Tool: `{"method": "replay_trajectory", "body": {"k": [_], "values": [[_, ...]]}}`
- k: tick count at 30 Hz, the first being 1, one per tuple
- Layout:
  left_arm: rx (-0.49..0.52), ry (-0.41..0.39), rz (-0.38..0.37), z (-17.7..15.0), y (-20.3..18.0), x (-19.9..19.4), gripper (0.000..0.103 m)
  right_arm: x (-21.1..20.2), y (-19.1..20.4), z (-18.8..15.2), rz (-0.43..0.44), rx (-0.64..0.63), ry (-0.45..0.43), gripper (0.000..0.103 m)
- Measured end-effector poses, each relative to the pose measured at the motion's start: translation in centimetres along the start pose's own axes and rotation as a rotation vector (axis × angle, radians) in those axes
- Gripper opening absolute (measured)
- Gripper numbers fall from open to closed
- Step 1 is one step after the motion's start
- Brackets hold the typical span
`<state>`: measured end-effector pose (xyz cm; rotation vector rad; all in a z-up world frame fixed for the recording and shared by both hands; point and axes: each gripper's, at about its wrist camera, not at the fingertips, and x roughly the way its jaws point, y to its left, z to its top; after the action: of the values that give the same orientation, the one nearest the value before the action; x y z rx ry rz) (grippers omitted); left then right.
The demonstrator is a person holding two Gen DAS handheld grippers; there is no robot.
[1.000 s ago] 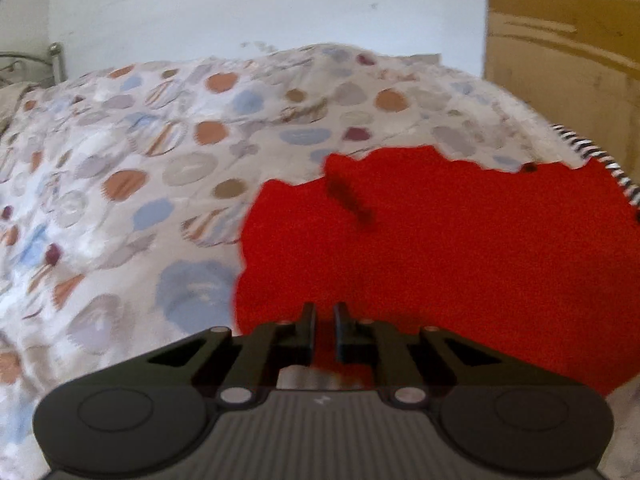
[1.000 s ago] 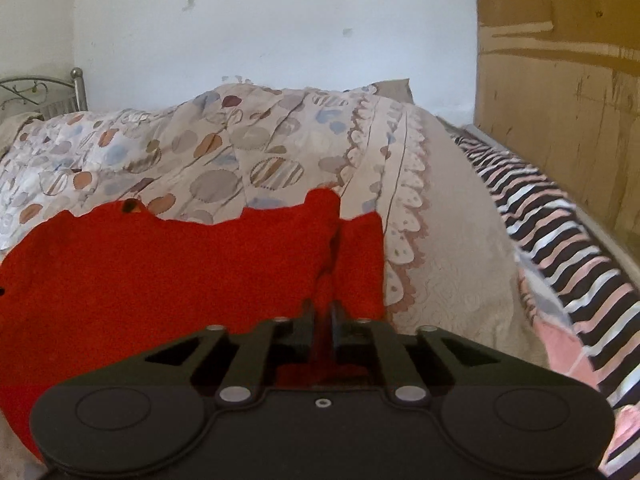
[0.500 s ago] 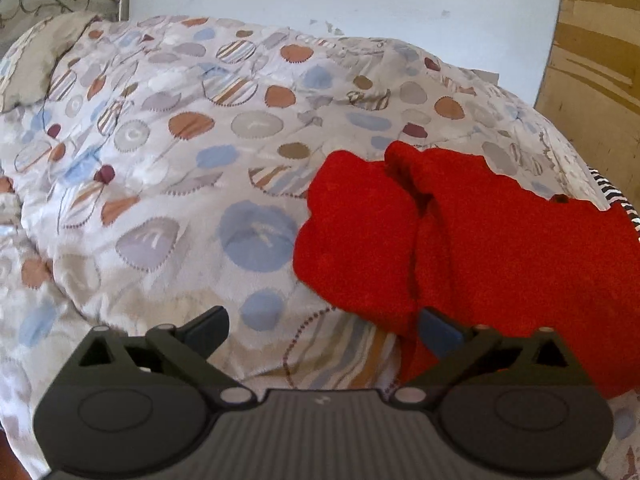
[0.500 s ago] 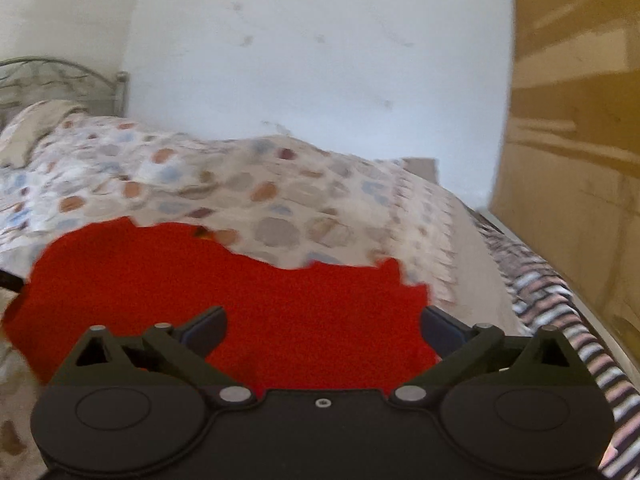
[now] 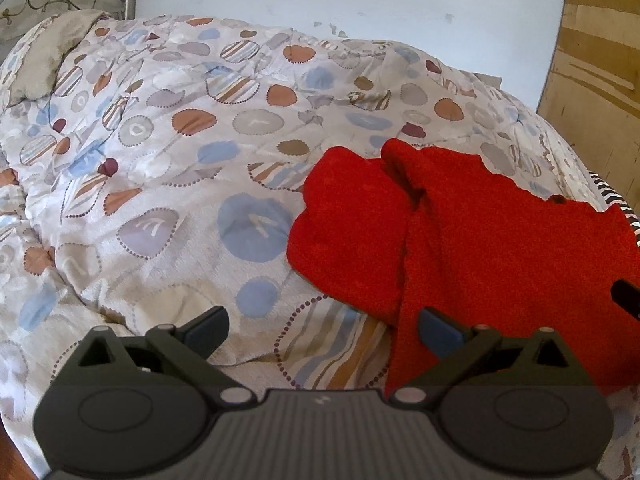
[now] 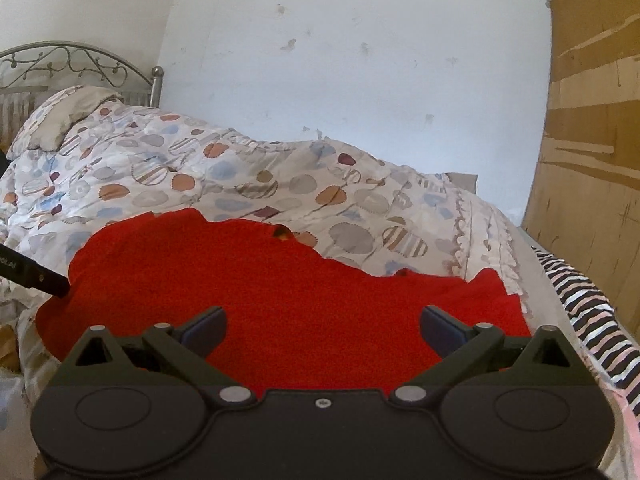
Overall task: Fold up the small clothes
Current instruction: 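Lift the hem with both tools and fold it toward the collar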
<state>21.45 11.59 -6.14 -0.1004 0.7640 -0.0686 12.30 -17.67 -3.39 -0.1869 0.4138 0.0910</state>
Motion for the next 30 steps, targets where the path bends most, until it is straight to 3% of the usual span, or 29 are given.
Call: {"method": "replay_trajectory", "body": {"k": [5, 15, 21, 26, 30], "values": [[-0.006, 0.0, -0.008, -0.4, 0.0, 0.2, 0.103, 1.0, 0.2, -1.0, -0.038, -0.003, 0.029, 0.102], [-0.183, -0.021, -0.231, -2.8, 1.2, 1.2, 0.103, 2.1, -0.1, -3.4, -0.016, 0.026, 0.043, 0.103], [-0.191, -0.1, -0.258, -1.5, 1.1, 3.7, 0.103, 2.1, -0.4, -3.7, -0.002, 0.051, 0.033, 0.103], [-0.267, -0.108, -0.281, -0.1, 2.1, 6.3, 0.103, 2.0, -0.3, -3.9, -0.007, 0.048, 0.021, 0.103], [-0.245, -0.124, -0.281, 0.1, 2.1, 6.6, 0.103, 1.9, -0.3, -4.0, -0.007, 0.048, 0.019, 0.103]]}}
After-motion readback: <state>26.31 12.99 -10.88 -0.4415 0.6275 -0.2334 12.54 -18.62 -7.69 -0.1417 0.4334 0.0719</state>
